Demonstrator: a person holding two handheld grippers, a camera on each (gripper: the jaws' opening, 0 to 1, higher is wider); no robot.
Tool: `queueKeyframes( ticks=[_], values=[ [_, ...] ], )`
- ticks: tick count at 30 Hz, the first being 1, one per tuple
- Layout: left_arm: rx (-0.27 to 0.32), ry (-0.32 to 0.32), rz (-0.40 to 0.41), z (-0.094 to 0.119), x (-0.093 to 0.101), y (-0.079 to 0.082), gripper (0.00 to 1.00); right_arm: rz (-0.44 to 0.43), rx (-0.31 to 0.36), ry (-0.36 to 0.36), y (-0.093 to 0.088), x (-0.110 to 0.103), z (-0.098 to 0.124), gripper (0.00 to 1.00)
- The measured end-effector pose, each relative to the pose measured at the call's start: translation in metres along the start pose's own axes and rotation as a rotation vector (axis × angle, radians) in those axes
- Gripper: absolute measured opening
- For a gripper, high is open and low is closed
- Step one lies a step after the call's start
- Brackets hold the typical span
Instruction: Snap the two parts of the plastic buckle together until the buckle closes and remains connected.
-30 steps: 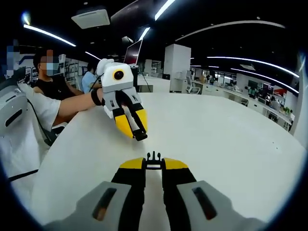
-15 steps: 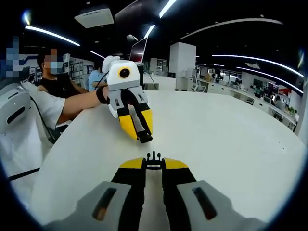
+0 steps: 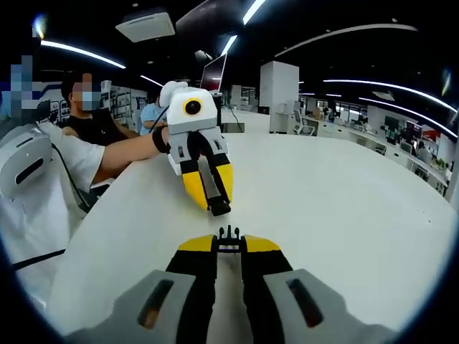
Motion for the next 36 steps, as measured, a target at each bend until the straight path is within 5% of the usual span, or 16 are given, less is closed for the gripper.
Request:
queueKeyframes(
  ticks=[17,36],
  values=[
    [-0.027,-0.061,-0.003,-0.002,0.009,-0.006,0.12,-0.012,-0.024,0.065,-0.006,-0.008,-0.003,0.12],
    [0.003,-0.148,0.081,0.001,0.017,-0.006,0.12,0.0,-0.014,0.133,-0.007,-0.017,-0.005,0.12]
  ],
)
Point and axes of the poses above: the point that each gripper's makers call its tool centre point, and the gripper's own axes: z roughly backward along the fingers, x roughly to its right, y roughly out of its top, the point moved 3 cm from there along z, roughly backward along the fingers, and after that the axes turned 2 degrees about y, right-handed, at the moved point
